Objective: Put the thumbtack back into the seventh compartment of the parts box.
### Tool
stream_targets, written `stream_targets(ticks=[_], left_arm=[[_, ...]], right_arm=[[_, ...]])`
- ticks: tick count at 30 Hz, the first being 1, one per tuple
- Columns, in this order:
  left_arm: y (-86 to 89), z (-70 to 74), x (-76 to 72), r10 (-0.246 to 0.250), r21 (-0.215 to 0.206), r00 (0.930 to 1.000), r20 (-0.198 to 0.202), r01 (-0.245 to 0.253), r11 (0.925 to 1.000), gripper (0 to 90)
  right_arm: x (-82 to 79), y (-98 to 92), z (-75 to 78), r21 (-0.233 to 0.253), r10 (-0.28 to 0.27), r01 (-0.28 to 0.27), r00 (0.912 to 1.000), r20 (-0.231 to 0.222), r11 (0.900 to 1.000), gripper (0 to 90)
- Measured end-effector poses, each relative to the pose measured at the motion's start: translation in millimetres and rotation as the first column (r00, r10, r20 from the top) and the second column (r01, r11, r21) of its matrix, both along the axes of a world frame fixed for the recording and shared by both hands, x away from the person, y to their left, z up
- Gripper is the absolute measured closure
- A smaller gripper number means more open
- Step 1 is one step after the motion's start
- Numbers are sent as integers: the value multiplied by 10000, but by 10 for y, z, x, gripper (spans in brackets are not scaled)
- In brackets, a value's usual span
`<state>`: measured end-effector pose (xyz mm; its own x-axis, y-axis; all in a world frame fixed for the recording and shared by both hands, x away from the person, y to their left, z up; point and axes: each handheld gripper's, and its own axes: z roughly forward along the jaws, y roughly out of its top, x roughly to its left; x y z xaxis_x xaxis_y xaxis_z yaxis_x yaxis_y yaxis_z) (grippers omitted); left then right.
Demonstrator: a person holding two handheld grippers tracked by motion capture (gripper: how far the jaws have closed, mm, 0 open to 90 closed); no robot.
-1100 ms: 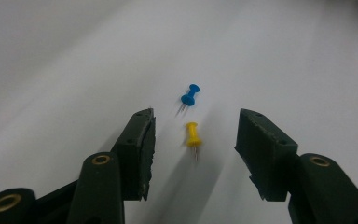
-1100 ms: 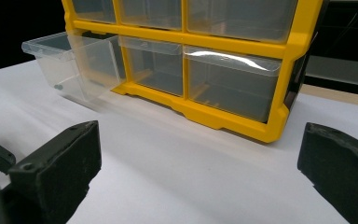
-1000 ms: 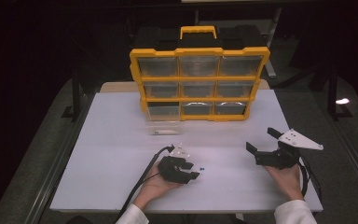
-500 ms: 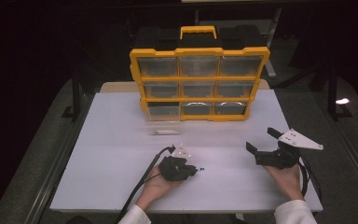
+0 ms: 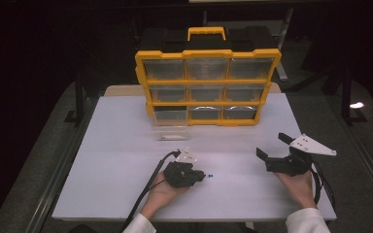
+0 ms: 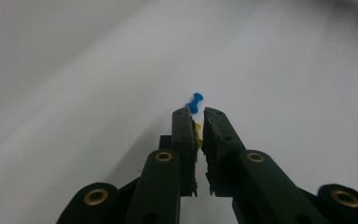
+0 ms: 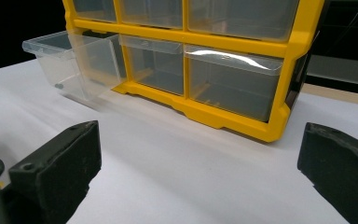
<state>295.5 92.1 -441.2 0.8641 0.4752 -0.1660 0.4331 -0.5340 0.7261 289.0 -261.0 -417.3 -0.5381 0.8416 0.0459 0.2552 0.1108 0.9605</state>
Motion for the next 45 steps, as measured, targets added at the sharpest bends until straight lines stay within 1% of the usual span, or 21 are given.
stream_targets(ticks=[3, 6, 10, 14, 16, 19, 20, 21, 22, 23, 26, 29, 32, 38, 40, 45], left_arm=[[14, 66, 8, 0, -131, 9999, 102, 1, 9999, 833], [34, 125, 17, 49, -172, 9998, 208, -45, 9998, 833], [79, 197, 29, 102, -359, 9992, 381, -88, 9993, 833], [115, 289, 43, 142, -322, 9981, 597, -123, 9994, 833], [131, 326, 52, 216, -387, 9975, 672, -190, 9991, 833], [160, 383, 81, 288, -470, 9974, 660, -258, 9986, 833], [164, 398, 93, 277, -437, 9974, 668, -248, 9987, 833], [164, 417, 102, 288, -315, 9970, 718, -266, 9991, 833], [165, 444, 113, 303, -180, 9959, 848, -288, 9994, 833], [166, 466, 123, 298, -187, 9956, 894, -283, 9994, 833], [178, 545, 156, 282, 2, 9934, 1114, -284, 9996, 833], [197, 624, 206, 279, 90, 9921, 1222, -292, 9995, 833], [212, 715, 259, 241, 378, 9903, 1371, -295, 9989, 833], [287, 907, 357, 363, 404, 9869, 1570, -431, 9983, 833], [310, 967, 391, 334, 408, 9862, 1622, -405, 9983, 833], [373, 1174, 515, 437, 213, 9838, 1739, -481, 9986, 833]], right_arm=[[0, 2, -1, -5, -4, 4, 10000, -7, 10000, 0], [0, 0, -1, -1, -7, 7, 10000, -13, 10000, 0], [-2, -3, 1, 16, -6, 6, 10000, -2, 10000, 0], [-3, -2, 1, 5, -18, 18, 10000, 8, 10000, 0], [-3, -1, 1, 0, -18, 18, 10000, 13, 10000, 0], [-3, -1, 1, -8, -15, 15, 10000, -11, 10000, 0], [-3, -1, 1, -5, -13, 13, 10000, -11, 10000, 0], [-2, -1, 0, 3, -10, 10, 10000, -5, 10000, 0], [-2, -1, -1, 2, -6, 6, 10000, -5, 10000, 0], [-1, -1, -1, 5, 9, -9, 10000, -15, 10000, 0], [1, 1, -3, -7, 36, -36, 10000, -18, 10000, 0], [4, 3, -6, -12, 53, -53, 10000, -26, 10000, 0], [5, 7, -8, -26, 42, -43, 10000, -28, 10000, 0], [6, 13, -12, -35, 32, -32, 10000, -56, 10000, 0], [6, 15, -14, -30, 41, -41, 10000, -61, 10000, 0], [5, 15, -17, -32, 19, -19, 10000, -76, 10000, 0]])
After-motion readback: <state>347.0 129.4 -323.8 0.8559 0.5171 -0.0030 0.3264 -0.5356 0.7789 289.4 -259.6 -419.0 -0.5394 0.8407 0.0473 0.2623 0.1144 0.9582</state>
